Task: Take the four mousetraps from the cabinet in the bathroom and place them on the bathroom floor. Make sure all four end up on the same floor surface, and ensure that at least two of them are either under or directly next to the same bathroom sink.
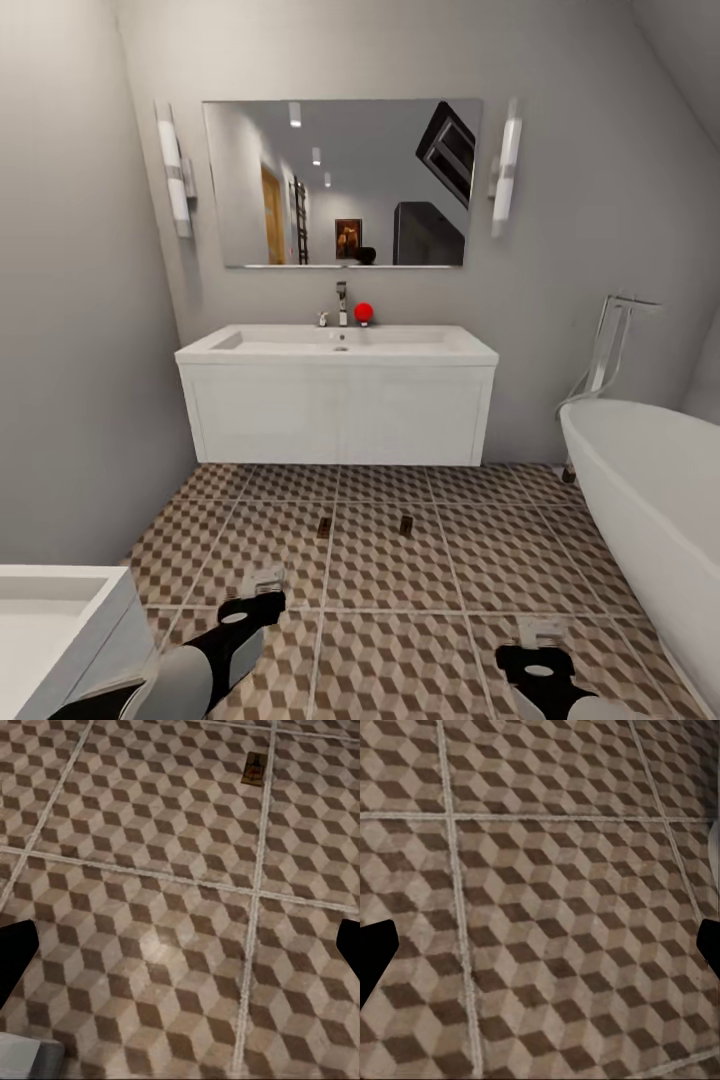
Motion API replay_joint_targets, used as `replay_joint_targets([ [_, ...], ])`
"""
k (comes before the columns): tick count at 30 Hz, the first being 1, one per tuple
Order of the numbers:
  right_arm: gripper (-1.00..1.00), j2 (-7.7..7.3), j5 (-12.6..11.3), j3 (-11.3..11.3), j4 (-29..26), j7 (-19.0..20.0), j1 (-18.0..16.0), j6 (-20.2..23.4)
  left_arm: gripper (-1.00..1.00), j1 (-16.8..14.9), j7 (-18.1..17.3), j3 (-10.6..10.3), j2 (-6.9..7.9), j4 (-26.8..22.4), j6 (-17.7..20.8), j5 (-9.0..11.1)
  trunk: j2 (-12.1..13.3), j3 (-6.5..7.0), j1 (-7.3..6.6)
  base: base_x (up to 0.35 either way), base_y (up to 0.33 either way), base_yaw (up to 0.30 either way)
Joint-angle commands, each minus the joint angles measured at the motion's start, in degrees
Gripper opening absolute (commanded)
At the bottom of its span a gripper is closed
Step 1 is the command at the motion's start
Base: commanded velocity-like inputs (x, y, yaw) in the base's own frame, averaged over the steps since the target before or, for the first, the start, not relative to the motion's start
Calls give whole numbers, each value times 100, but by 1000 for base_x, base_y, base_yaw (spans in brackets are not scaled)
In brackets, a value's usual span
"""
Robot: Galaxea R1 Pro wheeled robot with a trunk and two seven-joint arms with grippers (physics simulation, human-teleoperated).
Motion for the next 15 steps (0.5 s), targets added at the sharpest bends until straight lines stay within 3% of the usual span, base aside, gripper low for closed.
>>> replay_joint_targets([
  [1, 100, -6, 8, 21, 18, -16, 34, -25, 100, 38, 23, 46, 6, 6, -15, -34, 39, 13, -24, 0, 0, 0],
  [15, 100, -113, 5, 21, 19, -8, 548, -21, 100, 592, 8, 40, 116, 6, 59, 89, 600, 264, -331, 0, 0, 0],
])
